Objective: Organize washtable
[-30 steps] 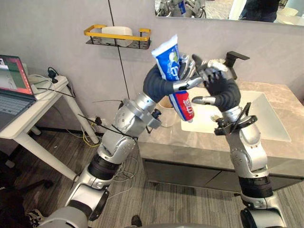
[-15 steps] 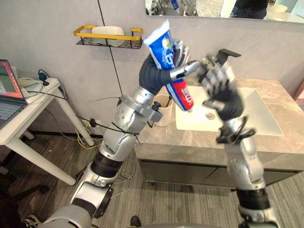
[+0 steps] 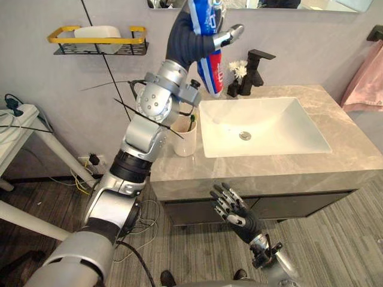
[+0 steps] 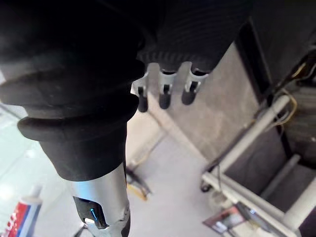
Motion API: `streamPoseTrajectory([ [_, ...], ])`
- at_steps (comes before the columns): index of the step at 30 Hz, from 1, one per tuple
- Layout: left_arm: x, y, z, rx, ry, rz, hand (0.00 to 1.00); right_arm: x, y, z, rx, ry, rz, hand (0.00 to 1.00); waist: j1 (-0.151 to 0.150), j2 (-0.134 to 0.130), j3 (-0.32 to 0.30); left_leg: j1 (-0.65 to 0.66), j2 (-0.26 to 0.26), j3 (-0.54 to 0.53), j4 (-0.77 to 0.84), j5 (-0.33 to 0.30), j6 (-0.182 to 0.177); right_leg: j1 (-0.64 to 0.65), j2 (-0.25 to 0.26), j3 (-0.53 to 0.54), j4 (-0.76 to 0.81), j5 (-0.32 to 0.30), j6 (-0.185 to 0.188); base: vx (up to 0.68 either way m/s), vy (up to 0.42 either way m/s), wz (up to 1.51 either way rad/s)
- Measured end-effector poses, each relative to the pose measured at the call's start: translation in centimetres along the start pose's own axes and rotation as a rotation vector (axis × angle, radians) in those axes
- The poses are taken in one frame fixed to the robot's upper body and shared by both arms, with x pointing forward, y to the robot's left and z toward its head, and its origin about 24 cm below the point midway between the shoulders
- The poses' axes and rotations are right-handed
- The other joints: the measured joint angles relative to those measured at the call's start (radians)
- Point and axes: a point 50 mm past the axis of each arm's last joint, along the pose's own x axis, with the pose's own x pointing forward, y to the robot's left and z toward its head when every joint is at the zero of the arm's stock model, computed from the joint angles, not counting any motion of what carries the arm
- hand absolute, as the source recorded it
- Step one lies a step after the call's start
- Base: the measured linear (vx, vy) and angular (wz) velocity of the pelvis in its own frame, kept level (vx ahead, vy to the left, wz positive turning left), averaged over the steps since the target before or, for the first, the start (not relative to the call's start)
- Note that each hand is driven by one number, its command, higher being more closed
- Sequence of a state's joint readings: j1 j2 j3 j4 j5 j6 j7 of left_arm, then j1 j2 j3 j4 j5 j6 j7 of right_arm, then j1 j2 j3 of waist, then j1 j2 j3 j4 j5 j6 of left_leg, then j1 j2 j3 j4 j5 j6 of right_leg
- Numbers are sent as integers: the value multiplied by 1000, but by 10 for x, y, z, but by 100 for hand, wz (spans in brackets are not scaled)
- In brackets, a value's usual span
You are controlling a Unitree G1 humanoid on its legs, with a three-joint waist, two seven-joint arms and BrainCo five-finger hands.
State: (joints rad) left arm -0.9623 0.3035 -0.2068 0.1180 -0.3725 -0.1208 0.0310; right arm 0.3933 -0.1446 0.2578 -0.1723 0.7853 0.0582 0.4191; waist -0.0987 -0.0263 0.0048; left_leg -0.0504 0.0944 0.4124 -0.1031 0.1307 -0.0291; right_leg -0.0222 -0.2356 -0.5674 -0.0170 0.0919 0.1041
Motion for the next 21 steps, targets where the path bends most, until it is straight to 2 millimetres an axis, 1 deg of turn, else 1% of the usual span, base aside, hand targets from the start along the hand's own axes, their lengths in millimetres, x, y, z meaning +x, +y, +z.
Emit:
streamPoseTrajectory([
  [5, -1, 12, 4, 52, -14, 45, 100, -2, -1, 0, 2, -16, -18, 0, 2, -13, -8, -6, 0, -3, 0, 0, 0, 0, 0, -2, 0, 0, 0, 7, 0, 2],
  [8, -1, 13, 4, 58, -13, 48, 100, -4, -1, -2, 4, -11, -23, 0, 4, -16, -11, -8, -1, -5, 0, 0, 0, 0, 0, -4, -1, 0, 0, 3, 1, 2],
  [11, -5, 23, 4, 66, -14, 88, 100, -5, -1, -3, -2, -5, -9, 0, 4, -16, -11, -9, -1, -13, 0, 0, 0, 0, 0, -6, -1, 0, 0, 0, 0, 0],
  [13, -12, 28, -3, 85, 12, 110, 100, -5, 0, -3, -2, -4, -1, 0, 3, -16, -11, -10, -1, -15, 0, 0, 0, 0, 0, -7, -2, 0, 0, 0, 0, 0],
  [19, -32, 36, -26, 89, 111, 148, 100, -6, 0, -4, -1, -1, 8, 0, 4, -16, -11, -16, -2, -23, 0, 1, 1, 0, 0, -14, -3, 0, 0, 9, 1, 3],
  [21, -36, 38, -30, 87, 128, 160, 100, -6, 0, -4, -1, 1, 6, 0, 4, -16, -11, -17, -3, -24, 0, 1, 1, 0, 0, -15, -3, 0, 0, 0, 0, 0],
])
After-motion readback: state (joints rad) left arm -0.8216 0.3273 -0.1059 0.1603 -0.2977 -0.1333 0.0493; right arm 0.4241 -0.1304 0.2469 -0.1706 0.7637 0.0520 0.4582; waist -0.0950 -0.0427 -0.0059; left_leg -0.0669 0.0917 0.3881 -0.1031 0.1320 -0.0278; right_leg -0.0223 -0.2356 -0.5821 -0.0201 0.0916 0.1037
